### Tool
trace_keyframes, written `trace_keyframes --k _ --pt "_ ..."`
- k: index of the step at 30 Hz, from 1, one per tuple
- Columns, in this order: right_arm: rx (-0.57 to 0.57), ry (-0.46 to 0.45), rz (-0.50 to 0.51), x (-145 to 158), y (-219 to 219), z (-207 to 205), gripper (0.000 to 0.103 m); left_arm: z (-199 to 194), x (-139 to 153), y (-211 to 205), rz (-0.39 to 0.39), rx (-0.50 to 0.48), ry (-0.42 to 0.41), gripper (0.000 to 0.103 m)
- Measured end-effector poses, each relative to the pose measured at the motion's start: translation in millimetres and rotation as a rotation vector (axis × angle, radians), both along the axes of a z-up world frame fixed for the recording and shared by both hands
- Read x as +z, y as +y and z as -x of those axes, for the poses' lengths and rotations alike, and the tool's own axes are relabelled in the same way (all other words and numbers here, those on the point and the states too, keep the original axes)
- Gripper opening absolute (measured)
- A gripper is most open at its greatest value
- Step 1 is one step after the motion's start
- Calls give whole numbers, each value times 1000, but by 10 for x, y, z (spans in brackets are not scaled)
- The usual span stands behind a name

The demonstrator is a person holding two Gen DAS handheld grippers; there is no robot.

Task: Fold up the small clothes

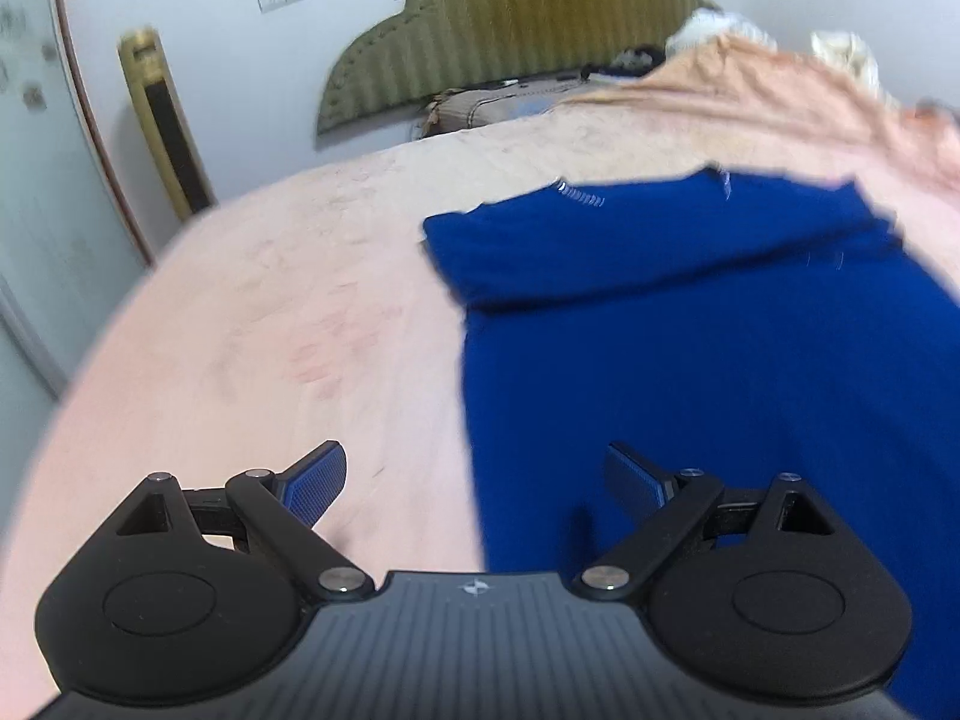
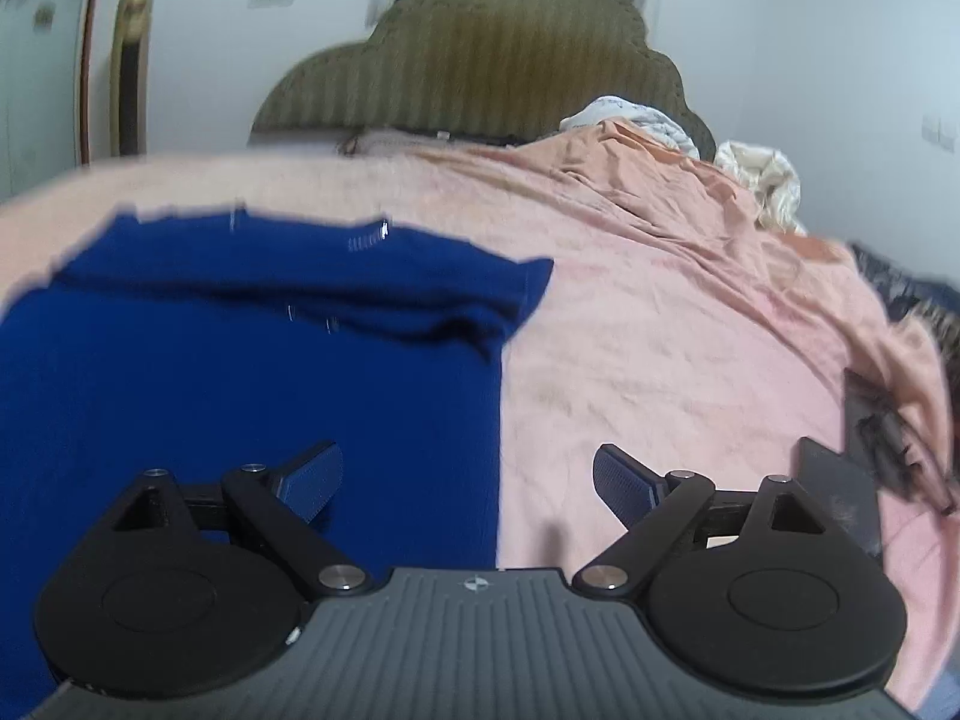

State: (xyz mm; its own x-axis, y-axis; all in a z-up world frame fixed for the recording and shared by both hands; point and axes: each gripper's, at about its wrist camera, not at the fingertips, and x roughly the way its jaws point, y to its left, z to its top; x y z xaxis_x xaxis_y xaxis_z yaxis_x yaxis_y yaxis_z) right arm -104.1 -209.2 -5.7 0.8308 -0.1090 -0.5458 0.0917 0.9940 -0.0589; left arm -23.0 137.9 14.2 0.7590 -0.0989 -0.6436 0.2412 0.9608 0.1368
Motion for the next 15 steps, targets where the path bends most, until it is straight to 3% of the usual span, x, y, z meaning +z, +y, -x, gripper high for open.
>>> trace_keyframes --k 2,5,10,14,15 --pt "6 26 -121 13 -96 -76 89 -172 -68 62 67 2 31 93" --pt "-5 77 -254 -53 -206 -148 79 -369 -208 92 92 8 95 93" --pt "-43 123 -308 -159 -308 -110 78 -468 -306 141 148 -17 154 93" --pt "-15 139 -287 -180 -261 -123 78 -535 -374 203 207 -35 198 93" --pt "-7 145 -279 -185 -234 -119 72 -524 -376 206 206 -43 193 92"
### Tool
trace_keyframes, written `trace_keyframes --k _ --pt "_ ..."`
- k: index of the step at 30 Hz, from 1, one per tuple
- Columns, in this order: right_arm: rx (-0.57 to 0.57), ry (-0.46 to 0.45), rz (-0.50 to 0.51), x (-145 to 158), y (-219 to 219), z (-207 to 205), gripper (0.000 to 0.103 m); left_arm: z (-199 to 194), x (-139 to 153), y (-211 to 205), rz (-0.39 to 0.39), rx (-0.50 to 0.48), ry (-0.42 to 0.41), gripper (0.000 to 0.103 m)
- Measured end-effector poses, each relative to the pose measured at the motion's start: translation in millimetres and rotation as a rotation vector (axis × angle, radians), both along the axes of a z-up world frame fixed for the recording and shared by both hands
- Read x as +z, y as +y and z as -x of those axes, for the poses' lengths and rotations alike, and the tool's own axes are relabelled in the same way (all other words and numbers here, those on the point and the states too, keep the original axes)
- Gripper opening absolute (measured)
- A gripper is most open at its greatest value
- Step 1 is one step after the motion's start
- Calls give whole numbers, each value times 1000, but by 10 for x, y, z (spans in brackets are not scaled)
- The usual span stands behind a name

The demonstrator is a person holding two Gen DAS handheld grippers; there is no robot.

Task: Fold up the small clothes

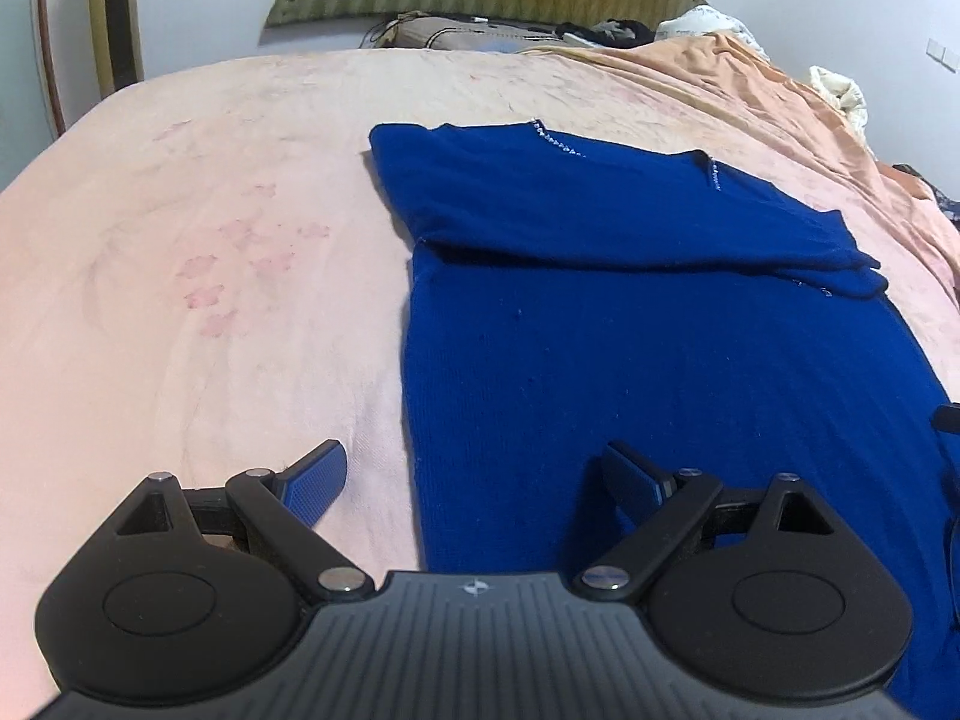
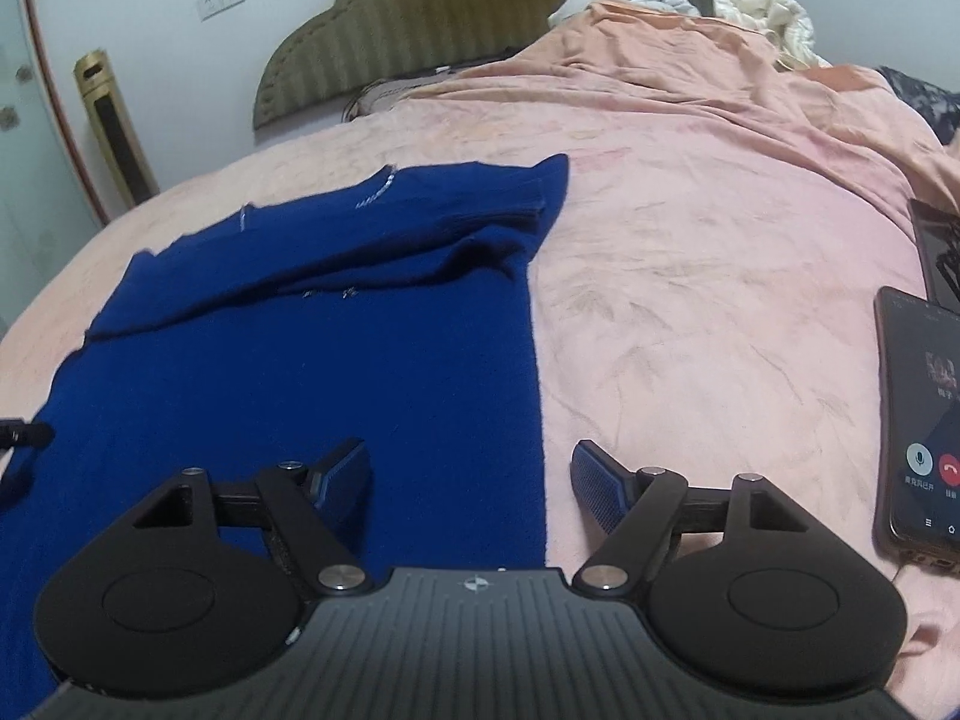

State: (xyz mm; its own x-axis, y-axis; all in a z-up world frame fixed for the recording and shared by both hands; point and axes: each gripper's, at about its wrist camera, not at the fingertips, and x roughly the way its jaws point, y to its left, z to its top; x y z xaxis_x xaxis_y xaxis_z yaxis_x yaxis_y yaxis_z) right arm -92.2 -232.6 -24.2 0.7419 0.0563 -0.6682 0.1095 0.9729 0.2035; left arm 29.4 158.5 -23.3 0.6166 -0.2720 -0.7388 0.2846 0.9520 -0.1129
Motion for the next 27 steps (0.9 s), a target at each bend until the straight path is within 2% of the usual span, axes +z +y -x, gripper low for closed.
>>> trace_keyframes --k 1,2,3,4,5,6,7,10,16,21,27 --pt "8 5 3 0 1 -1 62 18 -3 -2 -1 -12 -4 87" --pt "11 9 11 -7 13 7 58 28 -4 -16 -10 -17 -12 81" --pt "13 11 25 -8 17 6 48 47 2 -37 -25 -22 -26 61" --pt "15 13 35 0 27 6 36 61 10 -57 -37 -29 -36 33" --pt "18 13 36 2 33 3 29 62 26 -67 -35 -39 -37 19" --pt "19 12 20 12 23 -7 14 52 47 -60 -4 -52 -17 5" --pt "18 9 0 23 1 -13 7 45 75 -50 26 -52 -3 5" --pt "12 -17 -41 88 -41 -19 7 65 202 -63 32 -46 -29 5" --pt "28 -103 -92 379 -152 -122 6 -51 583 -60 129 -55 -99 5" --pt "24 -150 -16 525 -168 -483 4 -380 641 -203 68 -4 -155 5" --pt "-53 -129 51 411 -347 -932 1 -754 446 -302 -2 49 -131 5"
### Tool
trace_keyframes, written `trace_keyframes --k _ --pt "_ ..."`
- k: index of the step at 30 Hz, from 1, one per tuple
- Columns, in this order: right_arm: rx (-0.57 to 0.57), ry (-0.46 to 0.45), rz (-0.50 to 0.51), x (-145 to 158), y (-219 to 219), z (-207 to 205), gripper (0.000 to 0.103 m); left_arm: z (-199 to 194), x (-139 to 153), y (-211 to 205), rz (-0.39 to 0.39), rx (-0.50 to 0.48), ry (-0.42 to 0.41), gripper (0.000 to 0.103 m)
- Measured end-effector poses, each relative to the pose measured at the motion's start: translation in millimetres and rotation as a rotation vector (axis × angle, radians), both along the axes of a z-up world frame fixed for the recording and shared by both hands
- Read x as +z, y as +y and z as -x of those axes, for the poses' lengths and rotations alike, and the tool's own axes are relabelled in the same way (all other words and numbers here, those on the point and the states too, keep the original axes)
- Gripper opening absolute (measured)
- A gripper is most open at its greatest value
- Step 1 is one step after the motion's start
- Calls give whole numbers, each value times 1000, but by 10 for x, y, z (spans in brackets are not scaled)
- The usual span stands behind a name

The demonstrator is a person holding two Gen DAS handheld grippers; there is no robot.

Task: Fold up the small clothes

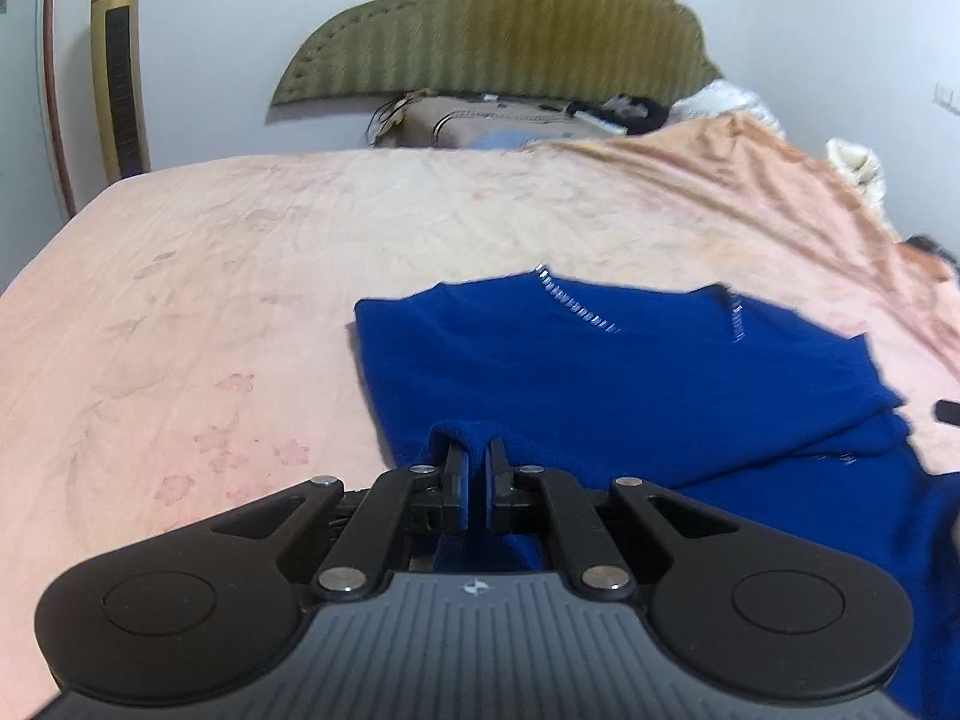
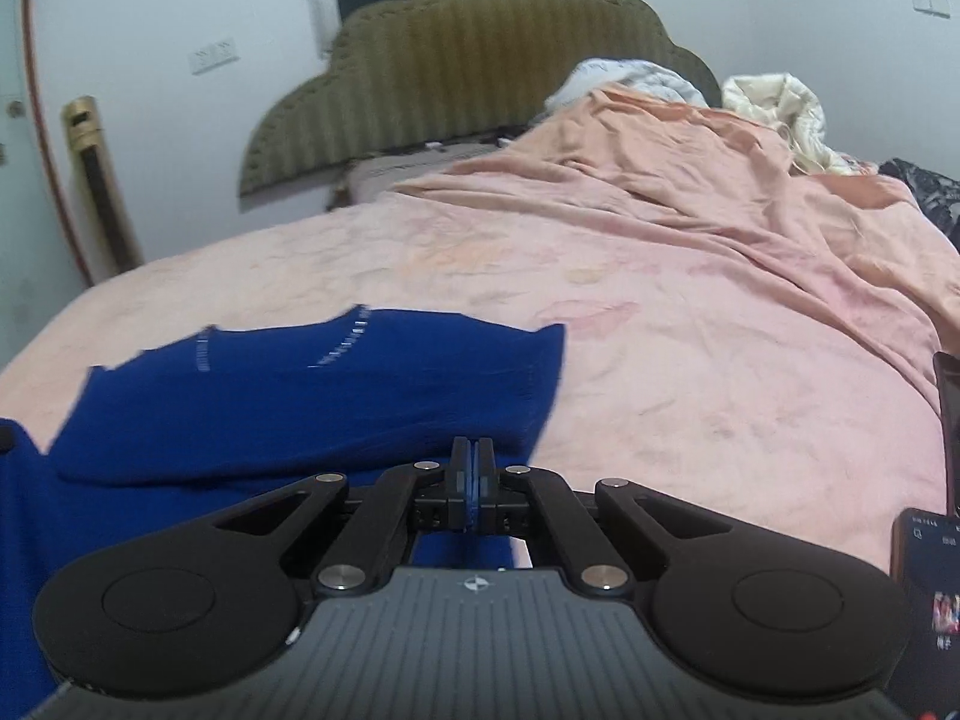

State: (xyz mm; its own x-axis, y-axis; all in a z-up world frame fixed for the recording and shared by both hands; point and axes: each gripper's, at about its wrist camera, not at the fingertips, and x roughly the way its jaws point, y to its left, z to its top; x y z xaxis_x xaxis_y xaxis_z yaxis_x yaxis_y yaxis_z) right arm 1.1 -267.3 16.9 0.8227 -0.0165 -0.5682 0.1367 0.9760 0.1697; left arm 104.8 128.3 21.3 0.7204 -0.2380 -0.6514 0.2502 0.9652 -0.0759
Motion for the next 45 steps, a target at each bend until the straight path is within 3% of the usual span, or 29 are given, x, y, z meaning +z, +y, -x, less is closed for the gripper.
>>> trace_keyframes --k 3,4,6,8,11,13,14,21,26,27,28,29,31,38,42,45 --pt "-18 14 -112 -72 -145 12 16 51 -65 -10 -13 -6 12 6" --pt "-13 8 -140 -76 -166 76 28 93 -73 8 -11 -15 8 6" --pt "3 11 -150 -94 -175 239 40 146 -84 44 -16 -27 14 9" --pt "0 32 -146 -138 -167 422 42 207 -97 118 -13 -27 31 12" --pt "9 67 -200 -222 -215 682 42 285 -109 230 22 -23 55 37" --pt "23 87 -256 -280 -236 857 42 379 -112 314 47 -10 57 66" --pt "31 93 -275 -298 -229 928 42 439 -112 352 55 -4 52 67" --pt "72 151 -339 -425 -50 1333 42 734 -161 495 129 -94 138 67" --pt "112 165 -363 -447 66 1514 42 953 -277 487 122 -203 210 66" --pt "125 164 -353 -442 118 1543 32 986 -309 470 112 -211 211 59" --pt "130 164 -347 -430 144 1548 15 1008 -340 447 98 -217 212 34" --pt "130 169 -335 -431 178 1545 3 1011 -362 410 77 -218 211 26" --pt "117 157 -316 -422 170 1518 5 1016 -343 374 76 -228 199 7" --pt "126 30 -211 -97 134 1101 4 984 -141 233 93 -210 79 7" --pt "82 10 -133 -49 46 708 5 864 -208 174 73 -173 98 9" --pt "21 41 -186 -159 -91 575 22 846 -271 218 85 -162 144 15"
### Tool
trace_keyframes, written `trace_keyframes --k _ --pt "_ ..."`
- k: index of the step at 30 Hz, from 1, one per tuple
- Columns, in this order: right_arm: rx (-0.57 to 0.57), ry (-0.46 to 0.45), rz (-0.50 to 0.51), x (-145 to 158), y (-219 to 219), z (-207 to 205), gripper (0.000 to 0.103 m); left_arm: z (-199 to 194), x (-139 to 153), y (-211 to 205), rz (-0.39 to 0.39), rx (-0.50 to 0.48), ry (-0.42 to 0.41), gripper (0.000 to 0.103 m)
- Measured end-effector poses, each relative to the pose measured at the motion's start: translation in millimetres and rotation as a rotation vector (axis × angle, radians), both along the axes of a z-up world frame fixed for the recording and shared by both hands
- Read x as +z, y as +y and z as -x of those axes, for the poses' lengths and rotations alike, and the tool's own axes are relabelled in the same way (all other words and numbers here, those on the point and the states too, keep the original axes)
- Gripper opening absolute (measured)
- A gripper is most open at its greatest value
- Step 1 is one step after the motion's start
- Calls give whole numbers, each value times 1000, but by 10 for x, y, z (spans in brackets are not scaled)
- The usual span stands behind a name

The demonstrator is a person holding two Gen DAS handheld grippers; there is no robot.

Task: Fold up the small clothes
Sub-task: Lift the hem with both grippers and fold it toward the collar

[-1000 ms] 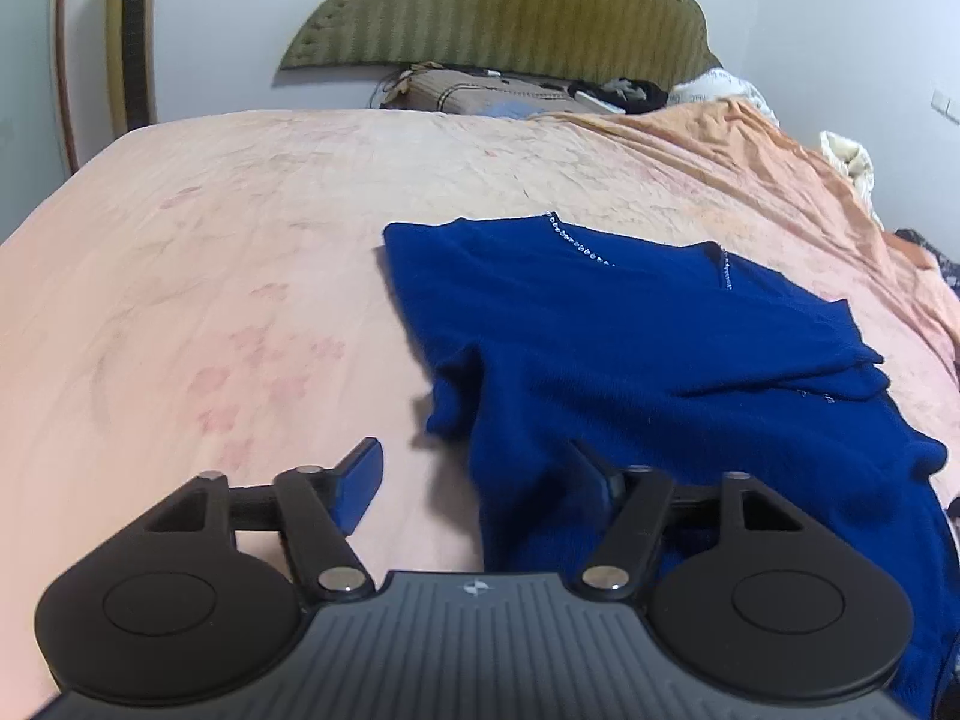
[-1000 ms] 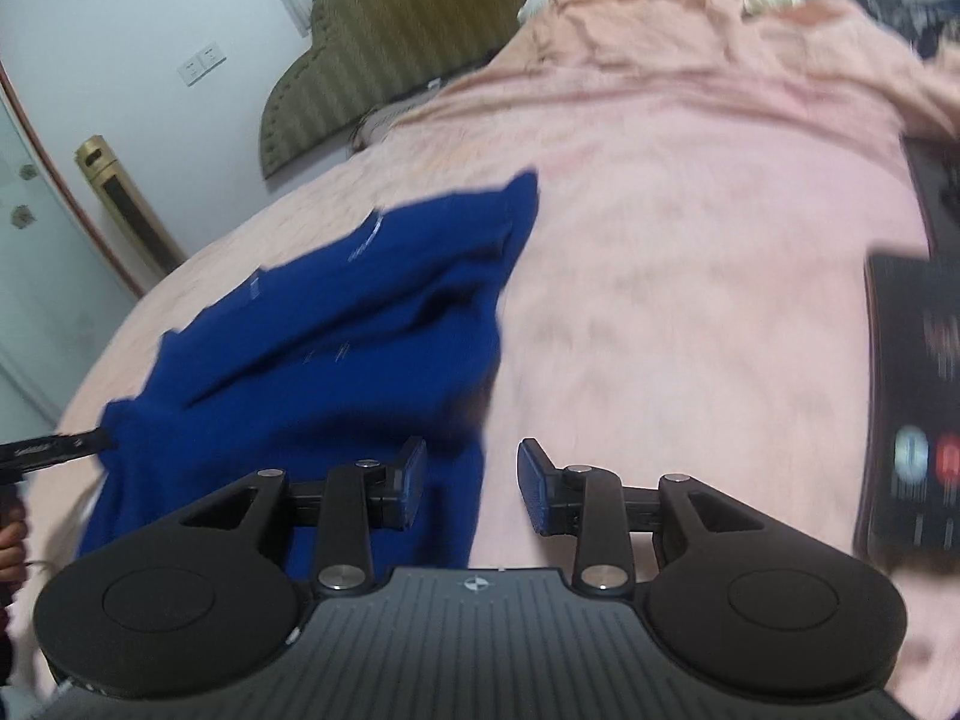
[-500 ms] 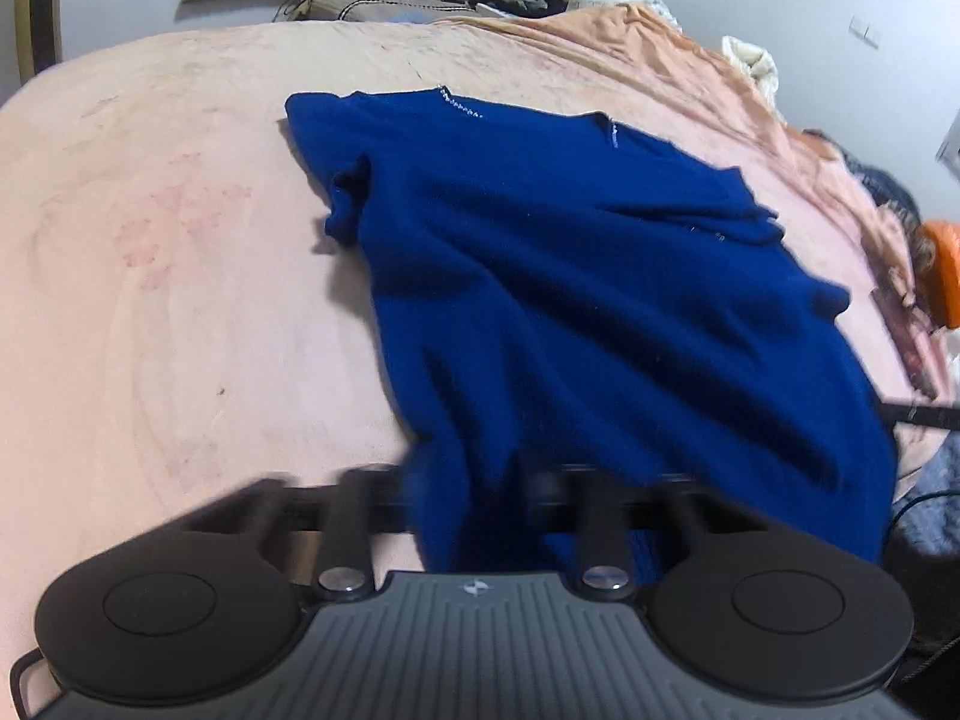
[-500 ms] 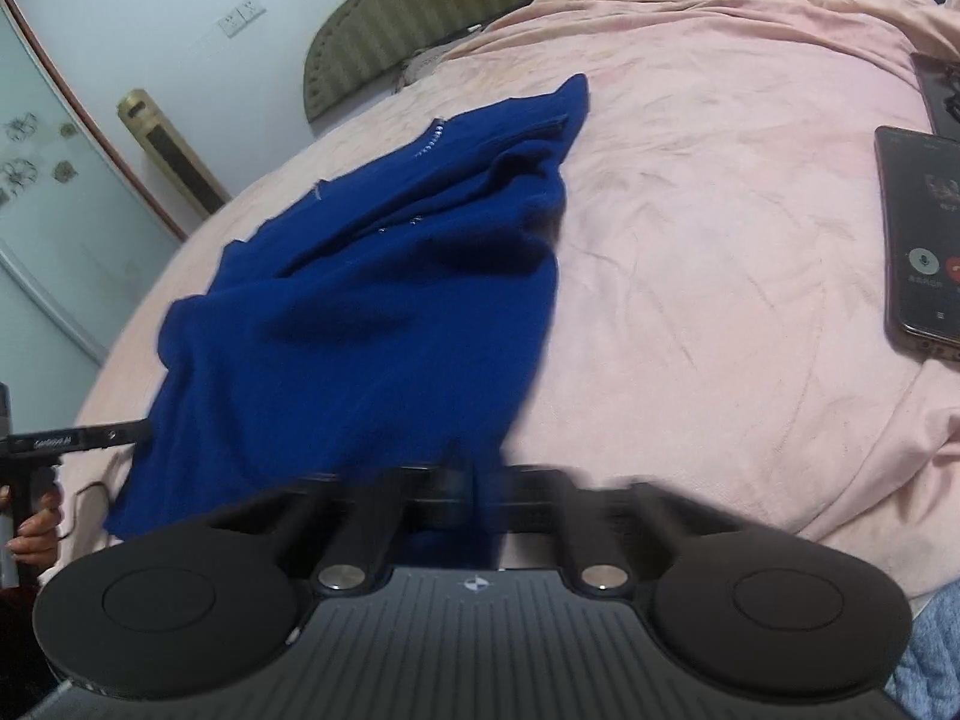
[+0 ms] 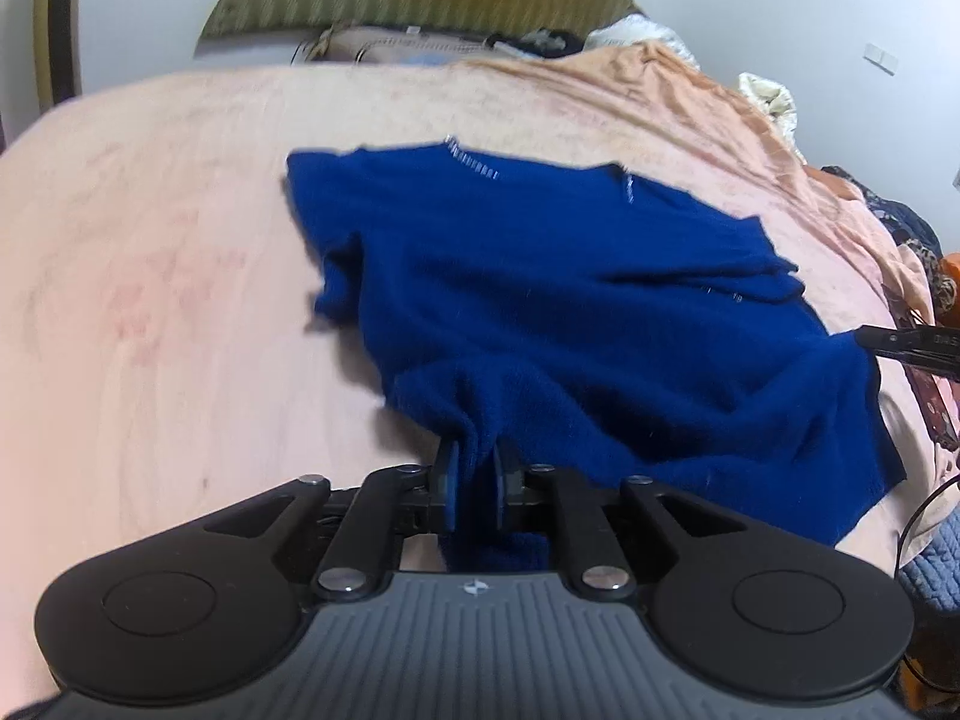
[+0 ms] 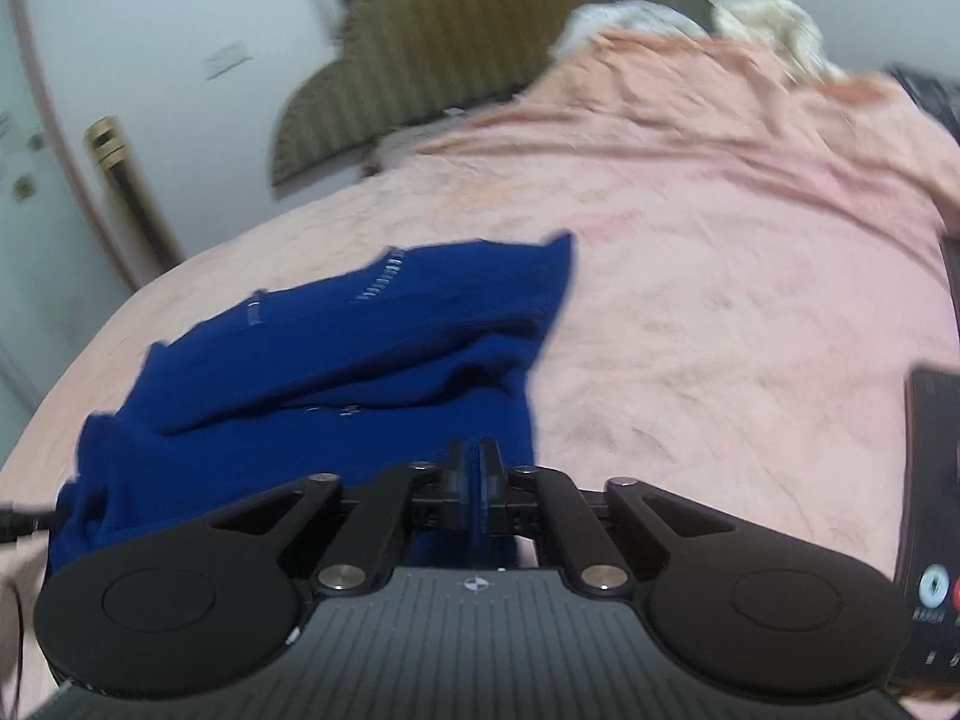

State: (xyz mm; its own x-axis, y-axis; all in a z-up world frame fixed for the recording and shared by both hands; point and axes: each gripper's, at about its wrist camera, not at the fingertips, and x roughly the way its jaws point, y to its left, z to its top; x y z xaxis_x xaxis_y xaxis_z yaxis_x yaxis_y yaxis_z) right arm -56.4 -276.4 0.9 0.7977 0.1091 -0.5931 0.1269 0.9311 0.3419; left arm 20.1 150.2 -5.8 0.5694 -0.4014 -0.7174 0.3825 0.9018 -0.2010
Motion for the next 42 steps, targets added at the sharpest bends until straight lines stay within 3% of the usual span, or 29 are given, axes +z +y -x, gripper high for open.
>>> trace_keyframes --k 2,4,6,10,15,17,19,21,22,24,26,29,35,38,42 --pt "-31 -4 -26 -9 -43 125 31 58 -7 87 23 1 11 34" --pt "-36 -2 -32 -15 -27 299 33 133 -10 183 46 19 9 74" --pt "-24 22 -89 -71 -27 504 36 220 -13 278 80 41 5 75" --pt "20 91 -191 -256 41 748 37 293 -98 326 159 24 97 75" --pt "64 91 -216 -295 214 776 38 444 -130 196 155 -23 83 74" --pt "94 93 -193 -287 326 736 45 475 -143 161 143 -27 59 64" --pt "105 86 -128 -265 416 718 45 466 -155 163 134 -13 47 36" --pt "110 80 -87 -253 465 716 41 406 -190 207 172 3 85 14" --pt "107 78 -59 -252 491 720 24 378 -207 249 203 12 109 10" --pt "106 83 -27 -249 482 728 9 383 -194 290 237 33 123 8" --pt "105 68 -68 -220 434 770 9 473 -74 284 227 33 82 8" --pt "116 10 -97 -41 386 914 8 653 240 356 276 12 6 8" --pt "242 -168 -121 651 297 1418 8 1072 929 642 361 -32 -134 7" --pt "310 -222 -91 903 299 1715 9 1261 1125 727 391 -63 -161 7" --pt "361 -214 -41 1016 344 1957 9 1394 1110 647 329 -103 -129 5"
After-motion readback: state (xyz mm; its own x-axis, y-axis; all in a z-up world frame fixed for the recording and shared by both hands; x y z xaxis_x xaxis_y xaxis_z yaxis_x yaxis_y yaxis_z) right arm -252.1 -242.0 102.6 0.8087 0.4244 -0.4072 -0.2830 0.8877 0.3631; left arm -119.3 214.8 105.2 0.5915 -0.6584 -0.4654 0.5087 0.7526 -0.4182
